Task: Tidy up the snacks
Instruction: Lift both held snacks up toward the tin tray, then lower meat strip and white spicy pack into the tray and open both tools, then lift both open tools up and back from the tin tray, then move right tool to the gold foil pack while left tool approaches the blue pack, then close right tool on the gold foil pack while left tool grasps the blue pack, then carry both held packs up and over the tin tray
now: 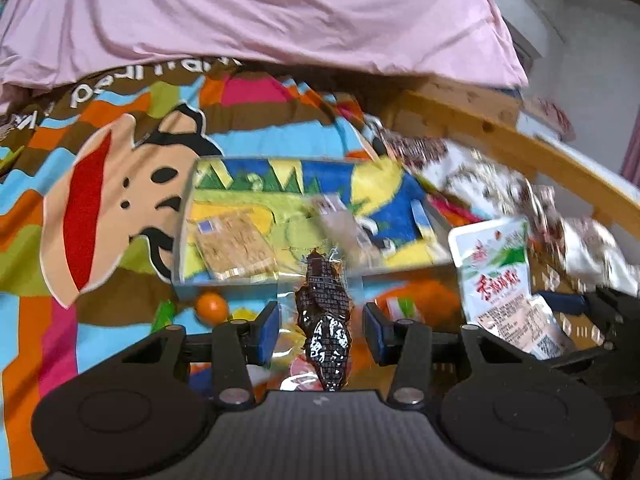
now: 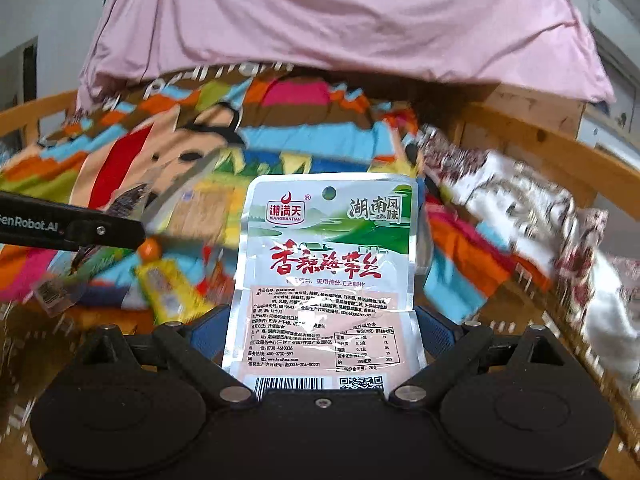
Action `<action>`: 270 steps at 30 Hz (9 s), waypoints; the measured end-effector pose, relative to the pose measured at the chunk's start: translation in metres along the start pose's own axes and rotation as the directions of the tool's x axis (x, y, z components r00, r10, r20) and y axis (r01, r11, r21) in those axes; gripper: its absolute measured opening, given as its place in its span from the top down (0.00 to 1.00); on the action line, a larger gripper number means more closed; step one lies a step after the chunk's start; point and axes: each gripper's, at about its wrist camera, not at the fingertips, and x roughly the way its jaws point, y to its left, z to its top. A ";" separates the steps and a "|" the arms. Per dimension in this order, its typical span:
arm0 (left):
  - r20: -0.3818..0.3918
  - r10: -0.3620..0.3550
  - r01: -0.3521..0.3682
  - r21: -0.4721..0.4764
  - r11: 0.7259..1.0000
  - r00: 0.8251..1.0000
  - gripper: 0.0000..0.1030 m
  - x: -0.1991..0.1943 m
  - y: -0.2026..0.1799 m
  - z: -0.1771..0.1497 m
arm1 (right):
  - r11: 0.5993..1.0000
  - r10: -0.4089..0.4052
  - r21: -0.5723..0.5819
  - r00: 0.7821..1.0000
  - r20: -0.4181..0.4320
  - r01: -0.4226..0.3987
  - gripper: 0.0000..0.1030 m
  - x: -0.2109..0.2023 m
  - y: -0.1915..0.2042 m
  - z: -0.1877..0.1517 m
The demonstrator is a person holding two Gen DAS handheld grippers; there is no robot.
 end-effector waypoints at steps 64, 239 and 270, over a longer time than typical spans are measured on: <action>-0.078 0.136 -0.145 -0.130 0.981 0.988 0.11 0.178 0.015 0.078 | 0.982 -0.016 0.188 0.999 0.027 0.011 0.01 0.160 -0.061 0.048; -0.434 -0.019 0.097 0.158 0.983 0.901 0.40 0.027 0.042 -0.047 | 0.956 0.221 -0.130 0.937 -0.269 -0.263 0.29 0.010 0.110 -0.062; -0.379 -0.047 0.040 -0.026 0.999 0.924 0.61 -0.024 0.035 -0.050 | 0.967 0.162 -0.173 0.973 -0.163 -0.190 0.46 -0.044 0.110 -0.065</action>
